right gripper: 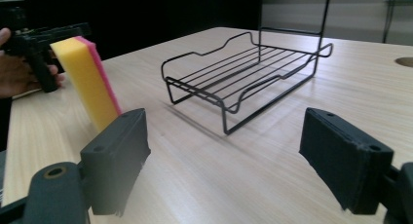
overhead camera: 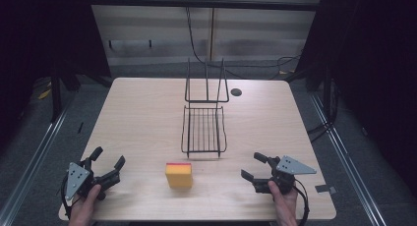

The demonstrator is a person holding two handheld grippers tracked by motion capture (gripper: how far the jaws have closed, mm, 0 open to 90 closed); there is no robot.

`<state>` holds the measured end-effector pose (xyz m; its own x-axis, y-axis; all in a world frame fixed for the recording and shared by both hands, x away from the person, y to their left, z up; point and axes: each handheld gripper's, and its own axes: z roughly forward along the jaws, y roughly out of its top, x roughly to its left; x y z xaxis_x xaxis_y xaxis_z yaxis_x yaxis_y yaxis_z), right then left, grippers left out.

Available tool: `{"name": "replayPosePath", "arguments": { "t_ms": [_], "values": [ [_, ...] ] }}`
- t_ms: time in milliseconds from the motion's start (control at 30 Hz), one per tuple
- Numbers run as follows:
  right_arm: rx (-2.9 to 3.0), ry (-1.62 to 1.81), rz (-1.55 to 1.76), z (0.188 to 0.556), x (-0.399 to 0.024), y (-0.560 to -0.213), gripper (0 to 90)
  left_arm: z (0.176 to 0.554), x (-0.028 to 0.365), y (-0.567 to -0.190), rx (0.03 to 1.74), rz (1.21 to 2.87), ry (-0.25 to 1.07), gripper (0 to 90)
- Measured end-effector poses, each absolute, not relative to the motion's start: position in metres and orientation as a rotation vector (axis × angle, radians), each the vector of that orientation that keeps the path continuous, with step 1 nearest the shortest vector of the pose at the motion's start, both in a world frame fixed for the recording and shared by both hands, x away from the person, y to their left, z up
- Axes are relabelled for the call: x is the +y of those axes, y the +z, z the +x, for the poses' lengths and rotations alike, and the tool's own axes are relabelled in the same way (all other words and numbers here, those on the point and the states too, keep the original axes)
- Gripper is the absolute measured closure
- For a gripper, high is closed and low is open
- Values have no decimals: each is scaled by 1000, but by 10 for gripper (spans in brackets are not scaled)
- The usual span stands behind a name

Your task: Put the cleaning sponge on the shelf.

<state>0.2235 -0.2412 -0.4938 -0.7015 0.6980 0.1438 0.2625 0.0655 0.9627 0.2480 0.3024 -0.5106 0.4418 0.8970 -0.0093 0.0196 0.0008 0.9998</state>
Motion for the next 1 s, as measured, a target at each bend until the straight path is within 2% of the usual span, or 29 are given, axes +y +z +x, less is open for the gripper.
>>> {"name": "replayPosePath", "arguments": {
  "t_ms": [1000],
  "values": [
    [2155,1747,811,237,-184,-481,175,248,302,-511,881,1400,853,156]
  ]
}}
